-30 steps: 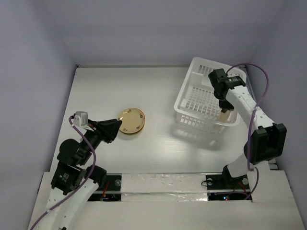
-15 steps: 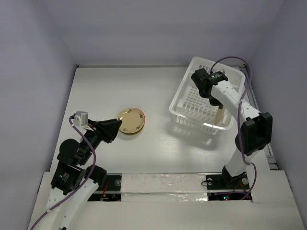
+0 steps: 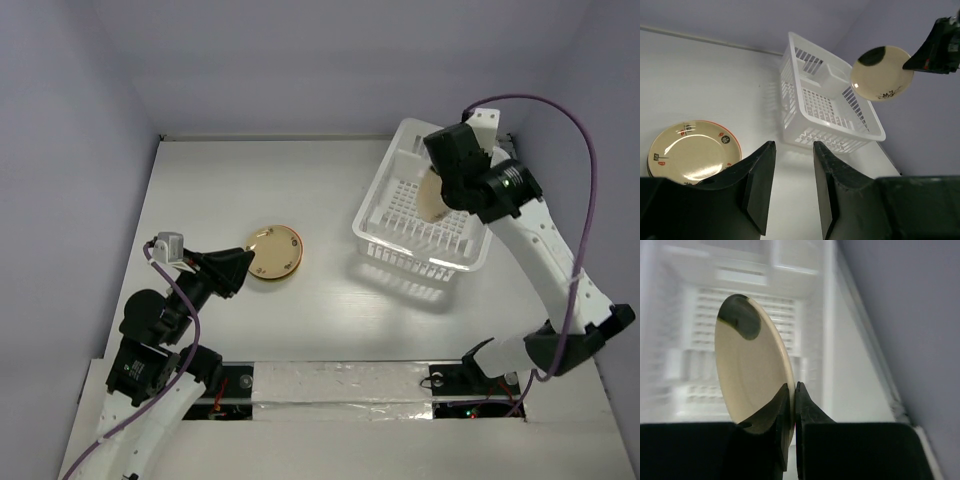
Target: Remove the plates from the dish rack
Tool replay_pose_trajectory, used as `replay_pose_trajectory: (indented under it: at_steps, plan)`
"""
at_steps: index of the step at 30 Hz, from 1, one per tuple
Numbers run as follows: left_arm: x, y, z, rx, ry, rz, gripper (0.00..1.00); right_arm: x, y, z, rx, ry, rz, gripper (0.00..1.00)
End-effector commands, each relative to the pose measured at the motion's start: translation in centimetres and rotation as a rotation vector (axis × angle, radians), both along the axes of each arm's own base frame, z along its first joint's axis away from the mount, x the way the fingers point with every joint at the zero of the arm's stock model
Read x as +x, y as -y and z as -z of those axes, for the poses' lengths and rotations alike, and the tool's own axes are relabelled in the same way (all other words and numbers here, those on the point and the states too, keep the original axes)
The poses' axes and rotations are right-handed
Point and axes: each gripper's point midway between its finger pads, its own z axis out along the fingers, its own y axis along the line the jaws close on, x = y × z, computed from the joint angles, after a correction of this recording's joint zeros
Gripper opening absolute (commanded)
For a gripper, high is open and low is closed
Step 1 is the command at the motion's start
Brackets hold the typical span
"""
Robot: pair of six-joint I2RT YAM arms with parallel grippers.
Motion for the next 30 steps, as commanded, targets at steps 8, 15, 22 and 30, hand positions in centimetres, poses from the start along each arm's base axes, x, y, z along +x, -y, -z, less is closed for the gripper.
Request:
replay_pose_trajectory:
  at_steps: [8,15,22,30]
  plan:
    - [0.5,-1.1,-1.4,-0.026,0.021,-0.071,0.48,2.3,-26.6,1.0,0.664,0.208,-0.728,0.0]
    - [0.9,-2.2,-1.4,-0.037,0.018,-0.132,0.63,3.2,-37.3,6.0,0.791,0.132,-0.863,0.0]
    - [1.8,-2.8,-1.0,-0.022,0.002,-0.172,0.69,3.1,-42.3,12.2,0.841,0.016,-0.885,0.0]
    - [2.4,-2.8,-0.6,-0.01,-0.011,-0.179,0.7,2.1,-41.3,18.5,0.82,-0.092,-0.828,0.3]
